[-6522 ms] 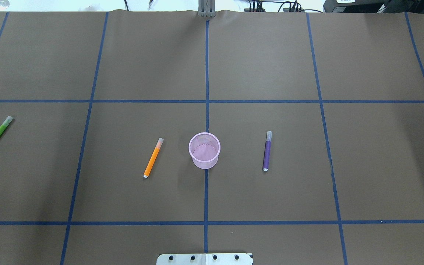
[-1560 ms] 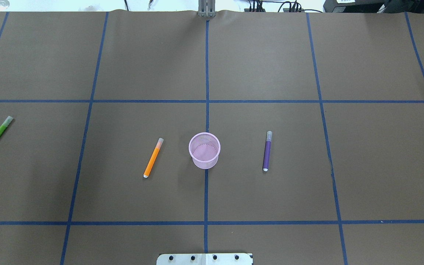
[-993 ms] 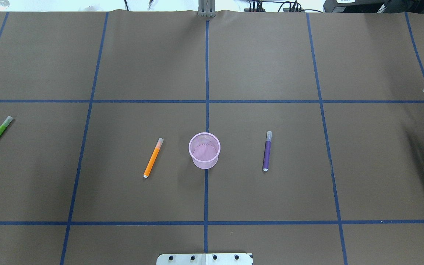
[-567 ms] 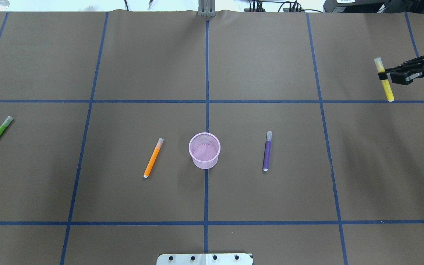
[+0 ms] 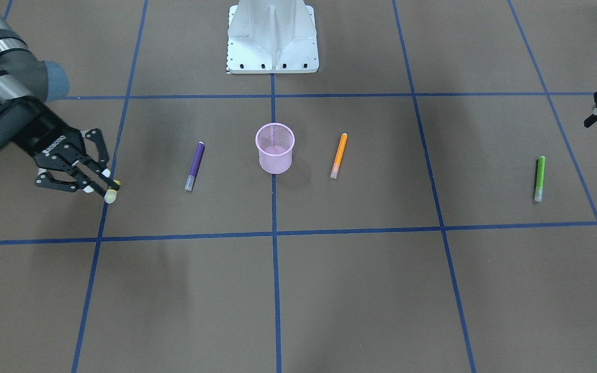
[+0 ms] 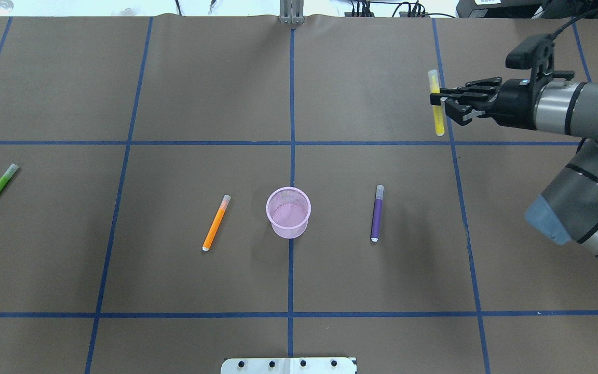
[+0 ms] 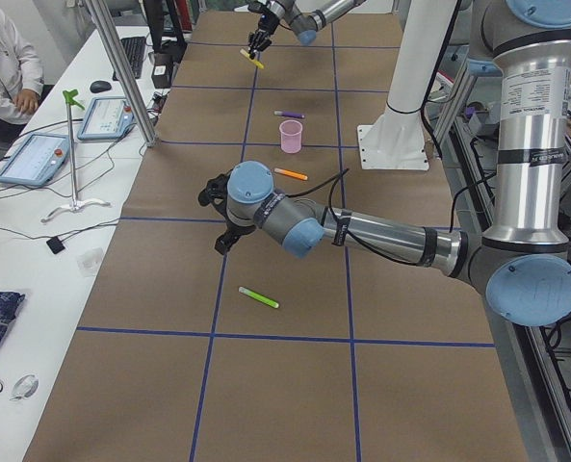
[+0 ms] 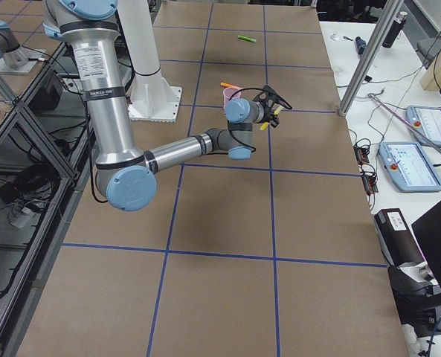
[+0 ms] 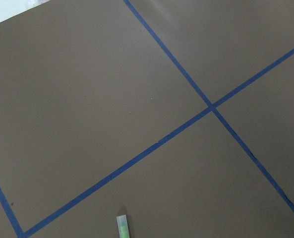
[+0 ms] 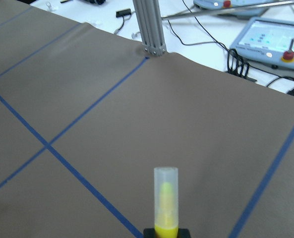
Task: Collect pens into pen holder
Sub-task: 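Lift the yellow highlighter with the right gripper and carry it over the cup, then lower the highlighter into the lavender cup and open the right gripper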
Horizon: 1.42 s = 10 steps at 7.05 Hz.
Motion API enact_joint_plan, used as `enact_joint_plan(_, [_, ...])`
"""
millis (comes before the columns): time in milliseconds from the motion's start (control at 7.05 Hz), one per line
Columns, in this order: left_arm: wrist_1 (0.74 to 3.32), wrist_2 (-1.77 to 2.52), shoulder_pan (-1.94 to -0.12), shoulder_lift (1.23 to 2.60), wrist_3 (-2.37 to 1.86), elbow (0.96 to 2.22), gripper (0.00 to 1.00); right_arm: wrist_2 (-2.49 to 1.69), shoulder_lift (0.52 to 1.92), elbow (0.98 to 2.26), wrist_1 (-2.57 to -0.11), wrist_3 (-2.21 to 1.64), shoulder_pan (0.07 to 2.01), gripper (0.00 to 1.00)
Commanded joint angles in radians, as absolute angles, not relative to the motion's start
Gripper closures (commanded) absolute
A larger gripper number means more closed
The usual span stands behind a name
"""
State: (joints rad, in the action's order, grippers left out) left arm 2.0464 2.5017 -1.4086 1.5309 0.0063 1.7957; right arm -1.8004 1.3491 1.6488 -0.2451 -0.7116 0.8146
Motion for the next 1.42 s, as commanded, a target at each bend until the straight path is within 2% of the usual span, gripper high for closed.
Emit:
enact_joint_plan(0, [2.048,2.502,-1.405,1.531,0.006,1.796,0.0,-1.331,1.236,1.648,-0.21,-0.718,0.494,1.0])
enact_joint_plan(284, [2.048,2.502,-1.404,1.531,0.006,1.787,0.0,-1.175,1.142,1.643,-0.28,-0.713,0.373,1.0])
enact_joint_plan(851, [2.048,2.502,-1.402,1.531,0.008,1.776,0.0,-0.973,1.129,1.632,-0.291,-0.612,0.215,1.0])
enact_joint_plan(993, [2.048,2.502,-1.402,1.531,0.008,1.776,0.0,-0.954,1.123,1.612,-0.298,-0.612,0.21,0.27])
enact_joint_plan(1134, [2.048,2.502,-1.402,1.531,0.008,1.778,0.0,-0.934,1.114,1.596,-0.296,-0.614,0.209,0.02])
enact_joint_plan(1276, [2.048,2.502,-1.402,1.531,0.008,1.778,0.0,-0.931,1.098,1.595,-0.296,-0.617,0.201,0.01])
